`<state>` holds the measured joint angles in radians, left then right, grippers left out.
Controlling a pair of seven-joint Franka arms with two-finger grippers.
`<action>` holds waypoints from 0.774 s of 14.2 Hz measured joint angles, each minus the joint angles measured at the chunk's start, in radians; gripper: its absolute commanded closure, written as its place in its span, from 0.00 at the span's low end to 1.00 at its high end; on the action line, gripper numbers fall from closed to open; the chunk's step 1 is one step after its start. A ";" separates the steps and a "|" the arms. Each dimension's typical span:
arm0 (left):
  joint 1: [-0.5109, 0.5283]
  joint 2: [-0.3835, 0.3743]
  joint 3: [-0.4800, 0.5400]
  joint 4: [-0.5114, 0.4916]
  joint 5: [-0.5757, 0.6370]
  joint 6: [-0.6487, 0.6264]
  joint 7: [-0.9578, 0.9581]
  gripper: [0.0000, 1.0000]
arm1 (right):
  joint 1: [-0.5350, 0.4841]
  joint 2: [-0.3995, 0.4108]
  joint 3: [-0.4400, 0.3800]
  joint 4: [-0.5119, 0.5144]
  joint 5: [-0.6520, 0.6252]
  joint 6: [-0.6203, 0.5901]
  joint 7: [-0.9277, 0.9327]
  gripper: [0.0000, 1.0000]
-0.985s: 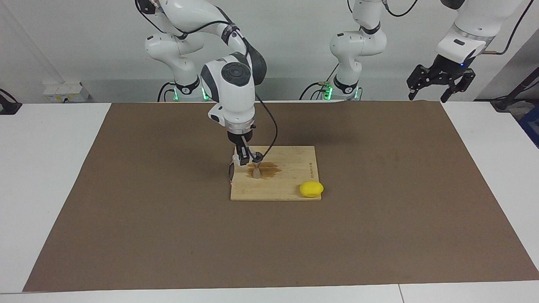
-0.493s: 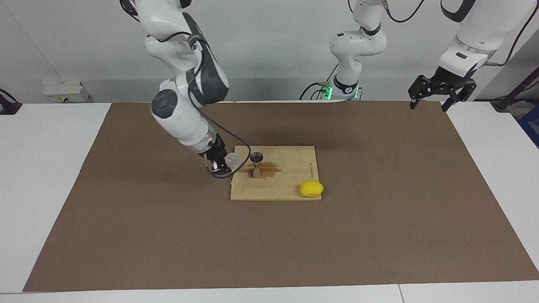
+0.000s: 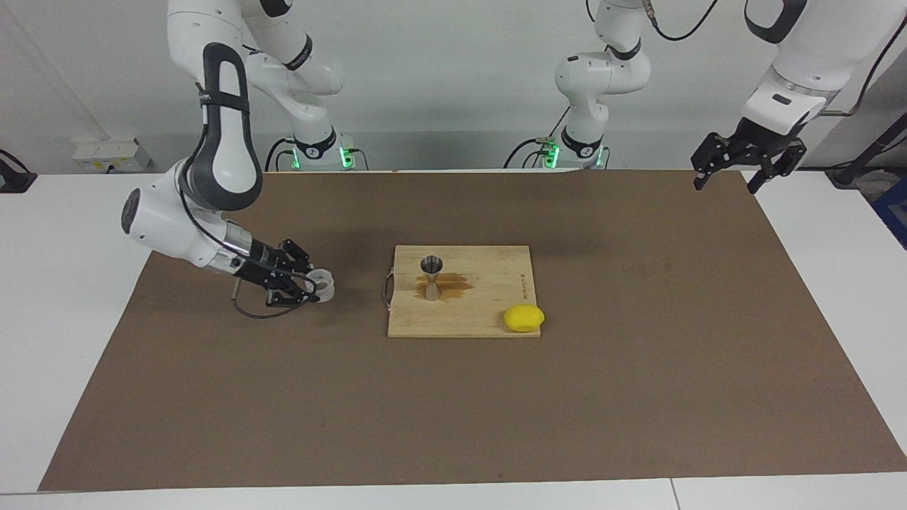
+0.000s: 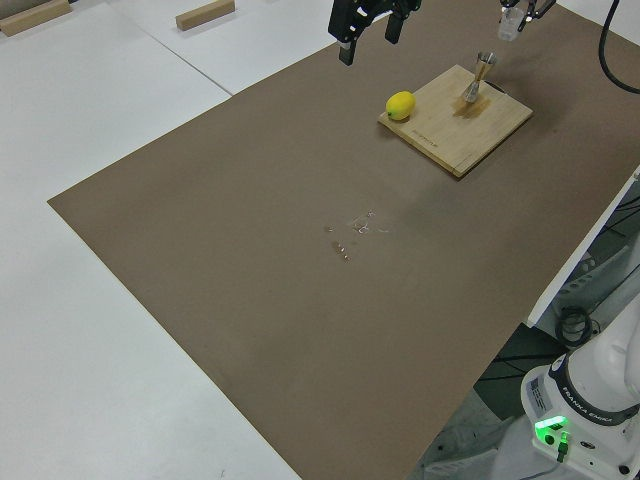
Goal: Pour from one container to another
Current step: 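Carry the clear glass with the right gripper back to its spot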
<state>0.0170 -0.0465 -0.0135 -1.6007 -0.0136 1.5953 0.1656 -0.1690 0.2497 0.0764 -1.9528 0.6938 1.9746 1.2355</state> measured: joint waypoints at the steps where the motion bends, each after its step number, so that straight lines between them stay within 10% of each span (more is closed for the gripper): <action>1: 0.000 -0.003 0.000 0.000 0.000 0.000 -0.001 0.00 | -0.021 -0.005 0.000 -0.014 0.000 0.000 -0.009 1.00; 11: 0.000 -0.020 -0.003 0.008 0.000 0.000 -0.028 0.00 | -0.167 0.065 0.000 -0.095 0.044 0.004 -0.298 1.00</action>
<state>0.0174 -0.0666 -0.0166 -1.5930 -0.0136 1.5953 0.1381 -0.3358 0.3146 0.0761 -2.0476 0.7377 1.9786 0.9374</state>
